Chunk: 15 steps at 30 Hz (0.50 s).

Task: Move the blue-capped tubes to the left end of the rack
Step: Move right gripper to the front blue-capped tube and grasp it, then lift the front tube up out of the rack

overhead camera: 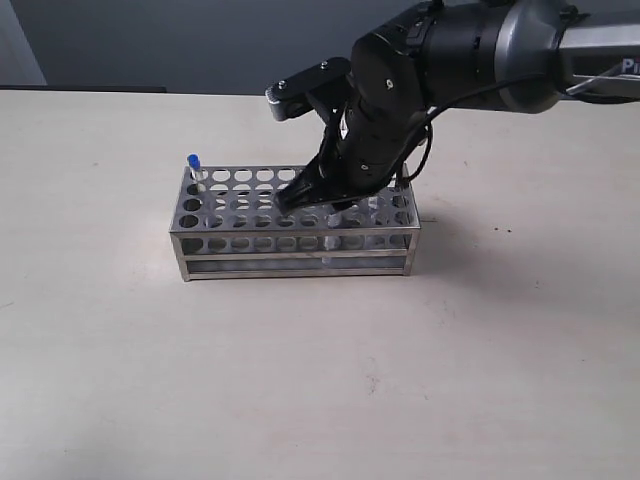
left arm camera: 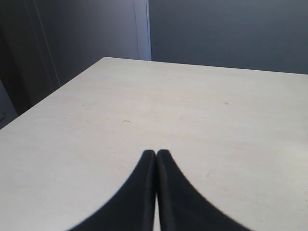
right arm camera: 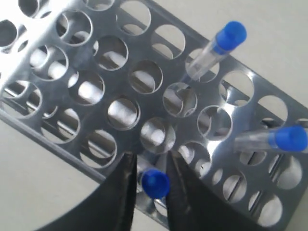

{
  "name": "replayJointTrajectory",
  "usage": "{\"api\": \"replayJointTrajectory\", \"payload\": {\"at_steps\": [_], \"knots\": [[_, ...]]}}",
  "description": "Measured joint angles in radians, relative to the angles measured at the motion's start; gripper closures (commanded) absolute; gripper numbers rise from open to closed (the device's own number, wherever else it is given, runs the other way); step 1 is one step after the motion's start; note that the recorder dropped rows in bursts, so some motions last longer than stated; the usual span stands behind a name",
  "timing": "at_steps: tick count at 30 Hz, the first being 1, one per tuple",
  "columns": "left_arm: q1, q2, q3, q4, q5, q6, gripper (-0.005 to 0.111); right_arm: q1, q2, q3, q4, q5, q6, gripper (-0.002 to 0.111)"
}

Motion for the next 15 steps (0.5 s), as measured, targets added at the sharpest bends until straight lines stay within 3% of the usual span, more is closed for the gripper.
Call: {"api": "replayJointTrajectory", "payload": {"at_steps": [15], "knots": [[0.0, 0.0, 0.0, 0.0, 0.0, 0.0, 0.106, 0.0, -0.004, 0.001, 0.017, -0.035, 0.002, 0.107]]}}
